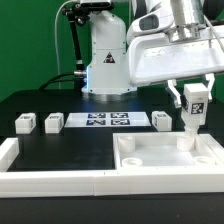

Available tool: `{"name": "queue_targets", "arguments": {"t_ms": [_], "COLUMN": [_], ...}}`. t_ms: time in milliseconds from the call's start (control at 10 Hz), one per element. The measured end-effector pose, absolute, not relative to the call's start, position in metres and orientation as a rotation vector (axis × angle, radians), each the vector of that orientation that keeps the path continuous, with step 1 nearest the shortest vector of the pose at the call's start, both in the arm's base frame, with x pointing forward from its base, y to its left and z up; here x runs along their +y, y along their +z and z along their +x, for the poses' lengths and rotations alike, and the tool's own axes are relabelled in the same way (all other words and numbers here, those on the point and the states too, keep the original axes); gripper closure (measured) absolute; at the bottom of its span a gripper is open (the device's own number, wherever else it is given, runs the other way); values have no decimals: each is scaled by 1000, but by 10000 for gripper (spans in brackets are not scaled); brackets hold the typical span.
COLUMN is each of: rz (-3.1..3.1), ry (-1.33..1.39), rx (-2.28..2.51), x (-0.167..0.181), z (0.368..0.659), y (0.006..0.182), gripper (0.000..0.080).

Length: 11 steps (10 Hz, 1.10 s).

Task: Assemble square table

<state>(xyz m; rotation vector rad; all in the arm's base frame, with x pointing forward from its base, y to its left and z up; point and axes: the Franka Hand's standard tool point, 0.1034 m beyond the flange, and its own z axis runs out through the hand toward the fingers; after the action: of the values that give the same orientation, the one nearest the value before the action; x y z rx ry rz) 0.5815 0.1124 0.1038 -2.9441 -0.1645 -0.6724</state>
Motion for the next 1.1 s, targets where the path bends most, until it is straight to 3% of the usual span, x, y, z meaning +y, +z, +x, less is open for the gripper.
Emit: {"name": "queue_targets", "arguments": {"t_ms": [400,1100], "rz": [-2936,-2935], "ry": [-732,-733], "rx": [-293,-320], "x": [110,113], "z": [619,619], "y": [96,82], "gripper": [512,512]}}
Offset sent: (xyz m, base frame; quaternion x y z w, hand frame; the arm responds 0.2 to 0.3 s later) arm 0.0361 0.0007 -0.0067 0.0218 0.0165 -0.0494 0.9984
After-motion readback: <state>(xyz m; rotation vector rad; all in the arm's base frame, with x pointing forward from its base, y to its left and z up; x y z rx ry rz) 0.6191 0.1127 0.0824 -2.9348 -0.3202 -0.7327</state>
